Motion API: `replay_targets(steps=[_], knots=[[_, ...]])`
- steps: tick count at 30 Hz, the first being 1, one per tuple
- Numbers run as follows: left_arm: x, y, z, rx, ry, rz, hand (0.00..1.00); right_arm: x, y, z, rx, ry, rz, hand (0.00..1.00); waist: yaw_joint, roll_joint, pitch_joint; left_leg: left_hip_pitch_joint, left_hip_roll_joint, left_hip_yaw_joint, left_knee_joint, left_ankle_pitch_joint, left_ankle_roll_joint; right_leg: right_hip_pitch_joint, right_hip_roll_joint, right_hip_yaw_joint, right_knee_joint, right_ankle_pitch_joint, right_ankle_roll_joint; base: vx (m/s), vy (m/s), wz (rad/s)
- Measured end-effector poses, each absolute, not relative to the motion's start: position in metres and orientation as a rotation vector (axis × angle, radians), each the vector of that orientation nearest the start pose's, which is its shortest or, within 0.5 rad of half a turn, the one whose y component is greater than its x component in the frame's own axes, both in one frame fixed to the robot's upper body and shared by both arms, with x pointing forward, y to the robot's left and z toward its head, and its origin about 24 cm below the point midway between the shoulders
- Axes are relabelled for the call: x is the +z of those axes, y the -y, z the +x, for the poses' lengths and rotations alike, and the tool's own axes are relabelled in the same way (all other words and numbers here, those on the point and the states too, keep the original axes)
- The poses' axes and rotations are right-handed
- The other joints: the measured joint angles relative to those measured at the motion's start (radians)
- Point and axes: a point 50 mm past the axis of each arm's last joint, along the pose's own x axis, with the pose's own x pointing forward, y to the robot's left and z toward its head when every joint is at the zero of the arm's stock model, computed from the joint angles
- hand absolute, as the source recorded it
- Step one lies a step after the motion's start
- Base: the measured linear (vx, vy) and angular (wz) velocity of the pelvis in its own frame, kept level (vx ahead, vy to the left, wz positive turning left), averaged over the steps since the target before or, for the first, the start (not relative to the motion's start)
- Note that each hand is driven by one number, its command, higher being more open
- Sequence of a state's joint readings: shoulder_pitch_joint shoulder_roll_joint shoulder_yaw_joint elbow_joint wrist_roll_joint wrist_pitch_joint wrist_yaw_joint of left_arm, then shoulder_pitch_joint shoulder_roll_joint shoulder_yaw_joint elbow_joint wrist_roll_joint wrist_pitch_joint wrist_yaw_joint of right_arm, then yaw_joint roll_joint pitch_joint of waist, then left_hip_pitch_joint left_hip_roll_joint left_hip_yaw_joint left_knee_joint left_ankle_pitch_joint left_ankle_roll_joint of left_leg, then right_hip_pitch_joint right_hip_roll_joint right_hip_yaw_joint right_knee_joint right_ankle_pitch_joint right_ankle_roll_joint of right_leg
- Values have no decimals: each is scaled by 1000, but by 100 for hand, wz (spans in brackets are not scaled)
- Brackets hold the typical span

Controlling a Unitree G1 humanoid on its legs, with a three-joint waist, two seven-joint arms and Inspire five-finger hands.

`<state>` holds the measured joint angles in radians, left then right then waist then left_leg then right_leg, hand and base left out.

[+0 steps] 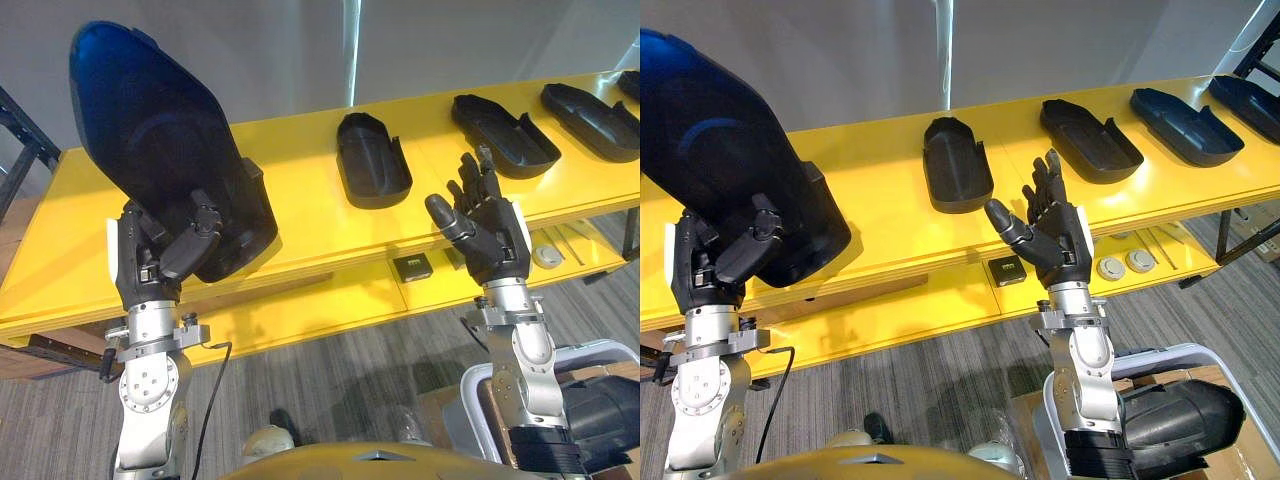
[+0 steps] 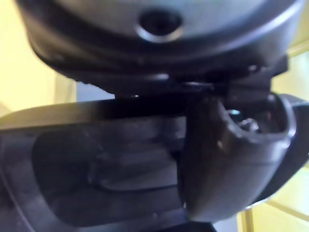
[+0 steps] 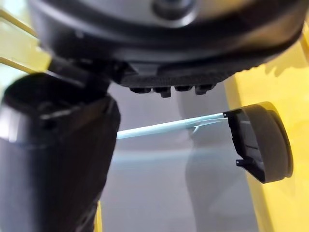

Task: Walk over and take three plastic housings, then place them on the shelf

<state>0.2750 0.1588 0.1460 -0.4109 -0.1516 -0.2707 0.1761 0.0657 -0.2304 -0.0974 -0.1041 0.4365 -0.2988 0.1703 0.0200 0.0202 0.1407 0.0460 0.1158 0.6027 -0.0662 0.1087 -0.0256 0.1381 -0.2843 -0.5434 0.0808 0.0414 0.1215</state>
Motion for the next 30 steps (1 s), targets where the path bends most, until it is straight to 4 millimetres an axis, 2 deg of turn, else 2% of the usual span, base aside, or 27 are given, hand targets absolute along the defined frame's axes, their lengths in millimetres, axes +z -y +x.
replay_targets(steps=[5,9,12,16,20,22,25,30], knots=[[112,-221,185,319,440,43,0,91,212,233,41,380,155,100,2,1,1,-1,-2,5,-19,27,3,-4,6,3,-14,-12,1,-68,2,-3],[113,-224,184,333,442,49,0,91,214,233,11,376,154,100,1,6,1,-2,2,11,-23,41,-2,-13,9,13,-15,-43,11,-101,-4,-5],[114,-226,184,333,446,55,0,90,215,233,-5,374,155,100,-8,15,-4,-2,10,13,-23,48,-4,-16,15,16,-18,-45,13,-79,17,-4],[117,-231,185,287,446,84,0,87,217,230,-22,360,153,100,-19,14,-6,-4,19,19,-23,54,-5,-20,28,29,-30,-39,10,-34,34,-5],[121,-234,197,171,404,86,0,83,222,225,-41,337,122,100,-25,17,-15,-24,20,26,-23,61,4,-43,31,38,-32,-28,9,8,32,-5],[121,-237,207,136,377,114,0,83,224,225,-40,335,112,100,-25,19,-16,-29,22,35,-23,62,5,-53,33,51,-35,-11,19,31,29,-13],[114,-249,226,119,284,142,0,83,224,225,-17,327,97,100,-40,19,-17,-29,24,43,-23,67,5,-55,34,60,-35,-5,17,22,29,-10],[99,-269,250,148,145,74,0,86,228,225,7,306,60,100,-55,20,-17,-42,35,65,-23,71,4,-87,44,86,-35,2,10,-29,27,-13]])
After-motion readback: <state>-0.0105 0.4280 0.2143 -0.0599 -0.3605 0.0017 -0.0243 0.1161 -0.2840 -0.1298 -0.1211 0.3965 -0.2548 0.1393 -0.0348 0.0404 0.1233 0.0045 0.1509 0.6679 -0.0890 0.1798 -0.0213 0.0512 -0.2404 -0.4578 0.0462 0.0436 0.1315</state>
